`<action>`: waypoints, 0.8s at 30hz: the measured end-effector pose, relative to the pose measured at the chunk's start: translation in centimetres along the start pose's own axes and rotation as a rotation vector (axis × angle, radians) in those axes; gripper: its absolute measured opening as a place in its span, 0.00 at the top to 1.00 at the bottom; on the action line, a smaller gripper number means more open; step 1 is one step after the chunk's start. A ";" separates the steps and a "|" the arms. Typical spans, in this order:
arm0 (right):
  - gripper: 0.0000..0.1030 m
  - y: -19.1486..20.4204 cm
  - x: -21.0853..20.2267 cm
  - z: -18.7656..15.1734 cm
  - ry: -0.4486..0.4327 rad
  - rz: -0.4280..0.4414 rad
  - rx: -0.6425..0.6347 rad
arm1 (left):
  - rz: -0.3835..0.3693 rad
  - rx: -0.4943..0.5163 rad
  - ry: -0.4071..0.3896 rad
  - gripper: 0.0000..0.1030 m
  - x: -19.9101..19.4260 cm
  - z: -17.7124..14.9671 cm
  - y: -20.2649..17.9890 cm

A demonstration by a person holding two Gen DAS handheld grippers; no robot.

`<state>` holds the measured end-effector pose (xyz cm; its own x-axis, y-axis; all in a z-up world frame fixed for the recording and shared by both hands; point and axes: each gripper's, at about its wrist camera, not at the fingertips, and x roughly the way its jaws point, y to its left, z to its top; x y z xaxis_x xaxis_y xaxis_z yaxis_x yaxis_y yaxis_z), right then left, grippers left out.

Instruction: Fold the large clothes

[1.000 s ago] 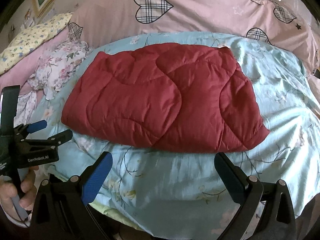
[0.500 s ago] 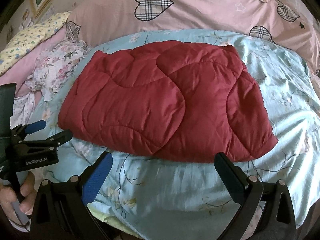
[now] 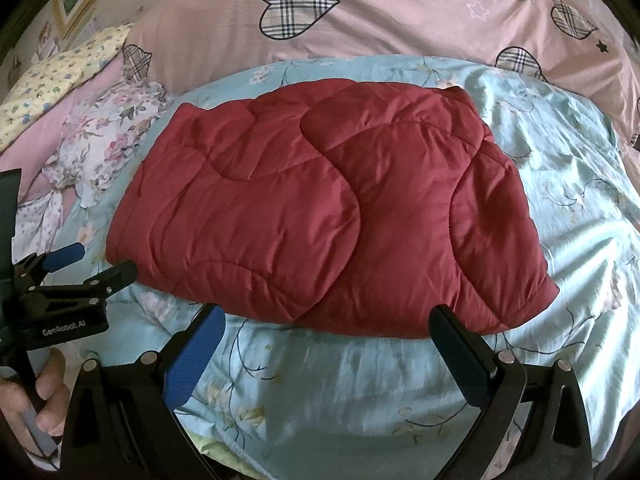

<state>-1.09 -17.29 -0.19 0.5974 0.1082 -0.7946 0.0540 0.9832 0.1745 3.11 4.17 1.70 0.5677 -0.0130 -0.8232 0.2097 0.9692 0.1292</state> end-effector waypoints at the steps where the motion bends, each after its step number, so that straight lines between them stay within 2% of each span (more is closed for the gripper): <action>1: 0.01 0.0 0.0 0.1 -0.001 -0.001 0.000 | 0.000 -0.001 -0.001 0.00 0.0 0.1 0.0; 24: 0.01 -0.2 0.0 0.4 -0.010 0.004 0.005 | 0.004 -0.001 -0.007 0.00 0.2 0.4 0.0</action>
<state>-0.76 -17.56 0.03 0.6052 0.1106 -0.7883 0.0557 0.9820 0.1805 3.54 4.02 1.78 0.5738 -0.0108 -0.8189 0.2062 0.9696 0.1317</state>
